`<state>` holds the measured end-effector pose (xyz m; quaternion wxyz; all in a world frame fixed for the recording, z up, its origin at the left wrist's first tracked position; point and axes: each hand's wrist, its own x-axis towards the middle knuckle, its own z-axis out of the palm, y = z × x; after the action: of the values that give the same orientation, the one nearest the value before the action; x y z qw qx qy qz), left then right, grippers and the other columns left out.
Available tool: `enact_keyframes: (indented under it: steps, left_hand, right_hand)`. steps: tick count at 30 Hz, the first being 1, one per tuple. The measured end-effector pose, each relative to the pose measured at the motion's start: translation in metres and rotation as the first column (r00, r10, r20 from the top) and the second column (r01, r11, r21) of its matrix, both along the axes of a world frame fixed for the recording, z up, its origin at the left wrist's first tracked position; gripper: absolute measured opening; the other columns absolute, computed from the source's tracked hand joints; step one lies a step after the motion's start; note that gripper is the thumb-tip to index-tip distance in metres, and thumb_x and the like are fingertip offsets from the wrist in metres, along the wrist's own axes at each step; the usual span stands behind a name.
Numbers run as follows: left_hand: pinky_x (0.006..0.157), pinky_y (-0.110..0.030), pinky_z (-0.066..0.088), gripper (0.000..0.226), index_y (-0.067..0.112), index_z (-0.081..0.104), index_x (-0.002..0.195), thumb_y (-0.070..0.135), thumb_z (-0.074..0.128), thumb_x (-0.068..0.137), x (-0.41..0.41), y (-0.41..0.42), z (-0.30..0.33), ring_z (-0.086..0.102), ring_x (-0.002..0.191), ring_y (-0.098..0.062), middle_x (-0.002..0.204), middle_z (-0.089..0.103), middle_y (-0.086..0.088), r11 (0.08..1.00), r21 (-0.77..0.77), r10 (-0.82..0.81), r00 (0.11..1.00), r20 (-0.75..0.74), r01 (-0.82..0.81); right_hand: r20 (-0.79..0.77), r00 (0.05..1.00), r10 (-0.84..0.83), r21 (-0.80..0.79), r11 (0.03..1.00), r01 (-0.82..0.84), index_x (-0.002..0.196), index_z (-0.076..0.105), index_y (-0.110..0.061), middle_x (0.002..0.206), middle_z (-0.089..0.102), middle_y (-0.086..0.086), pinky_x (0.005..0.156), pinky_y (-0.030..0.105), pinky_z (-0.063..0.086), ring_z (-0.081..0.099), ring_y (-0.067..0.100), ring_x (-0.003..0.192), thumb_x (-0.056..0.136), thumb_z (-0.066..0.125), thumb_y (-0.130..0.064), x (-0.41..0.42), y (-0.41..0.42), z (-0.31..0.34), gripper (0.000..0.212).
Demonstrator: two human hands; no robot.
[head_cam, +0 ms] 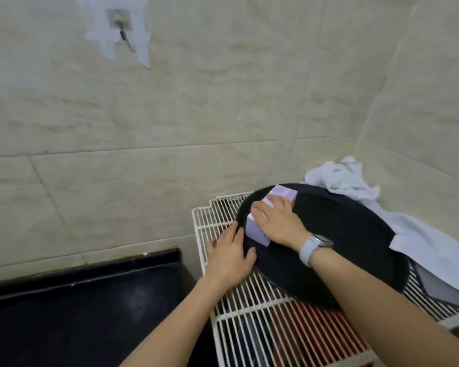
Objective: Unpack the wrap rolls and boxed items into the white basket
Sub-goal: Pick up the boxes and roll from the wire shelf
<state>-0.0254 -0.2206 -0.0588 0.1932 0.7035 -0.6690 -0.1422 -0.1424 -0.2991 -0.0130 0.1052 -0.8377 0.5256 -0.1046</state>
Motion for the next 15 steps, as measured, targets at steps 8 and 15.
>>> enact_keyframes:
  steps: [8, 15]
  left_hand:
    - [0.117, -0.044, 0.01, 0.059, 0.019, 0.017, 0.146, 0.043, 0.032, 0.094, -0.003, 0.004, -0.001, 0.009, 0.145, -0.02, 0.158, 0.01, 0.0, 1.0, -0.005, 0.022, 1.0, 0.02, -0.022]
    - [0.117, -0.044, 0.02, 0.047, 0.017, 0.036, 0.139, 0.029, 0.042, 0.094, 0.035, 0.035, 0.01, 0.026, 0.141, -0.018, 0.149, 0.037, -0.002, 0.969, -0.213, 0.086, 0.98, -0.182, -0.125]
  right_hand:
    - [0.054, 0.97, -0.237, 0.095, 0.968, 0.231, 0.135, 0.029, -0.027, 0.143, 0.026, 0.013, 0.094, 0.047, 0.04, 0.039, 0.042, 0.118, 0.086, 0.049, -0.029, -0.054, -0.001, 0.011, 0.053]
    - [0.374, 0.926, -0.046, 0.014, 0.999, 0.043, 0.137, 0.035, -0.019, 0.143, 0.035, 0.011, 0.1, 0.04, 0.038, 0.043, 0.032, 0.124, 0.087, 0.05, -0.022, 0.008, 0.036, 0.037, 0.052]
